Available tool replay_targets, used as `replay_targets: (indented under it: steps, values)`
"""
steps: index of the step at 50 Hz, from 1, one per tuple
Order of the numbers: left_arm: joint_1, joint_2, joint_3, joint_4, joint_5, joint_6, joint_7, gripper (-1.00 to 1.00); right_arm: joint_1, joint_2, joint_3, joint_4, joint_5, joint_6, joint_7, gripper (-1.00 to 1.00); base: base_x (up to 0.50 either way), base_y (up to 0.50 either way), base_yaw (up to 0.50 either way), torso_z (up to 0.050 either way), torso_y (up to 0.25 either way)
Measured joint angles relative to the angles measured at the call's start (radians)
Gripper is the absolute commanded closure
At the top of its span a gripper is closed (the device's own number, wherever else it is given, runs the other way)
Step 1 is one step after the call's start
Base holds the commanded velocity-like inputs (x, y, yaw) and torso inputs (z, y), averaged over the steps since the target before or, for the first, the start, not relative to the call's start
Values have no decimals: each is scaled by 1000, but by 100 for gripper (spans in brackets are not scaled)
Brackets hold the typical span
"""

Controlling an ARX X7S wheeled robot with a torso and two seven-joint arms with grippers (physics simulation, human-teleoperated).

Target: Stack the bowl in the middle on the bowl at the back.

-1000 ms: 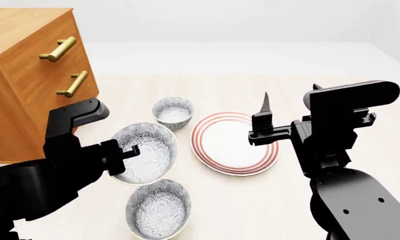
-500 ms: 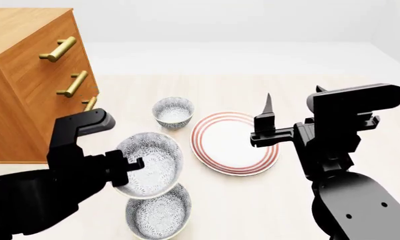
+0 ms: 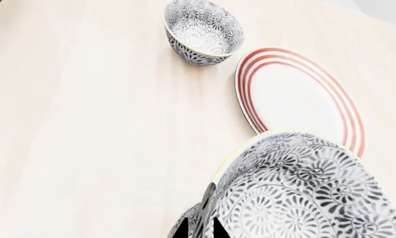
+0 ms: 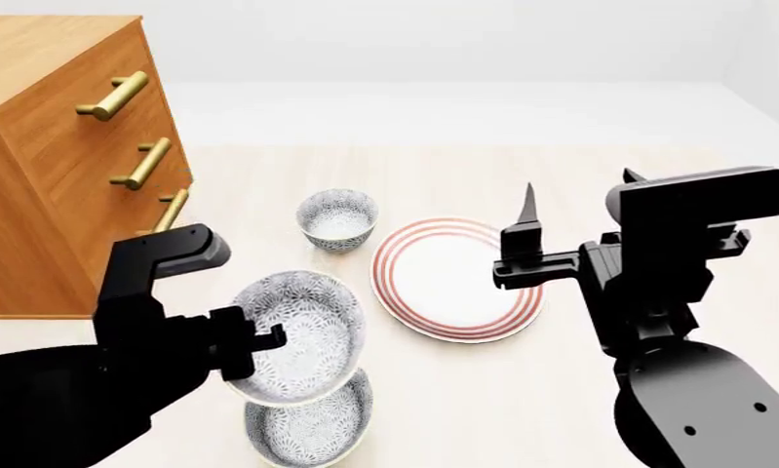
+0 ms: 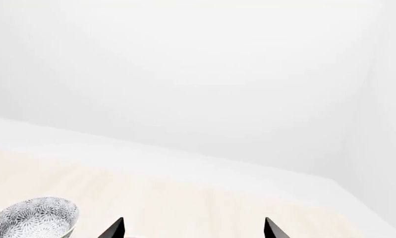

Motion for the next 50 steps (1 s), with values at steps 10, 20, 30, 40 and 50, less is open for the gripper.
replay_targets:
  steps: [10, 20, 30, 40, 50]
  values:
    - [18, -9, 15, 11, -9, 15, 6, 100, -2, 2, 1, 0, 4, -3, 4, -100, 0, 0, 0, 0, 0]
    - [36, -14, 30, 14, -5, 24, 20, 100, -8, 5, 3, 3, 6, -9, 7, -100, 0, 0, 0, 0, 0]
    - [52, -14, 42, 16, 11, 31, 37, 100, -16, 8, 4, 8, 8, -19, 10, -100, 0, 0, 0, 0, 1]
    - [64, -11, 52, 19, 44, 32, 65, 100, -22, 10, 4, 15, 10, -29, 12, -100, 0, 0, 0, 0, 0]
    - [69, -12, 61, 22, 86, 31, 93, 100, -26, 12, 5, 16, 13, -34, 16, -100, 0, 0, 0, 0, 0]
